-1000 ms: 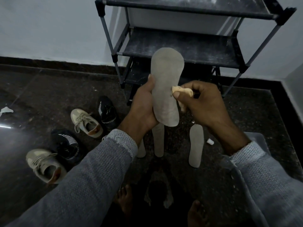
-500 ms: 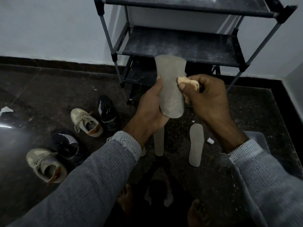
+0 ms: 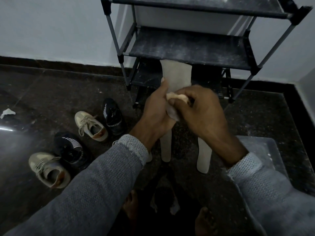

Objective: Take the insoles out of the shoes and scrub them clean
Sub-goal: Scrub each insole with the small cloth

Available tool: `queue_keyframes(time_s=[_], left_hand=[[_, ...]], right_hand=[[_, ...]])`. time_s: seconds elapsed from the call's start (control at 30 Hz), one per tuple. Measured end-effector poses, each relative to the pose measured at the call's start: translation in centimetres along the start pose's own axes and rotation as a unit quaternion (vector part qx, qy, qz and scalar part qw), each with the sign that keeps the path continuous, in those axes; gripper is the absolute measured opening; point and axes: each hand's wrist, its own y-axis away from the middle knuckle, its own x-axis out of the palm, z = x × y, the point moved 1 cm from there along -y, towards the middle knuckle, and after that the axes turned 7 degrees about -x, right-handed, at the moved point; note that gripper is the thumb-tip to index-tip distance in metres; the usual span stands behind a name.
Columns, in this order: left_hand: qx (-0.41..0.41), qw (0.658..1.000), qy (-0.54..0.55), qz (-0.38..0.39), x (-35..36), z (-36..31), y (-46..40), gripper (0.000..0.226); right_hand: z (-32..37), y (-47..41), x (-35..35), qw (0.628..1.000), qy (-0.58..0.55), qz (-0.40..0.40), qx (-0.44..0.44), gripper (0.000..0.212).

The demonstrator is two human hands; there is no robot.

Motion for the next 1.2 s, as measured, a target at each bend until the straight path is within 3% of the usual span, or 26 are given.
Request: queue_keyframes(time_s=[0.13, 0.33, 0.53, 0.73, 0.93, 1.1, 1.2], left_hand=[[0.011, 1.0, -0.007, 0.015, 0.4, -0.2, -0.1, 0.058], [0.026, 0.999, 0.028, -0.018, -0.1, -0.6, -0.1, 0.055], [0.032, 0.999, 0.006, 0.0, -0.1, -1.0, -0.2, 0.054], [0.051, 0.999, 0.013, -0.012, -0.6, -1.2, -0.5, 0.049], [0.045, 0.999, -0.001, 0.023, -0.3, -1.0, -0.5, 0.051], [0.051, 0.999, 0.011, 0.01, -0.7, -1.2, -0.5, 0.052], [0.056, 0.998, 0.007, 0.021, -0.4, -1.4, -0.3, 0.05]], right_hand=[[-2.2, -0.6, -1.3, 0.995, 0.008, -0.079, 0.053, 0.016], [0.6, 0.4, 0.5, 0.997, -0.053, 0.06, 0.017, 0.006], [-1.7, 0.2, -0.3, 0.996, -0.034, -0.031, 0.079, 0.013], [1.2, 1.0, 0.9, 0.992, -0.099, 0.055, 0.048, 0.007], [-1.7, 0.3, -0.3, 0.994, -0.038, -0.049, 0.091, 0.013], [1.1, 1.0, 1.0, 0.995, -0.075, 0.046, 0.048, 0.008], [0.0, 0.6, 0.7, 0.996, -0.057, 0.015, 0.066, 0.011]])
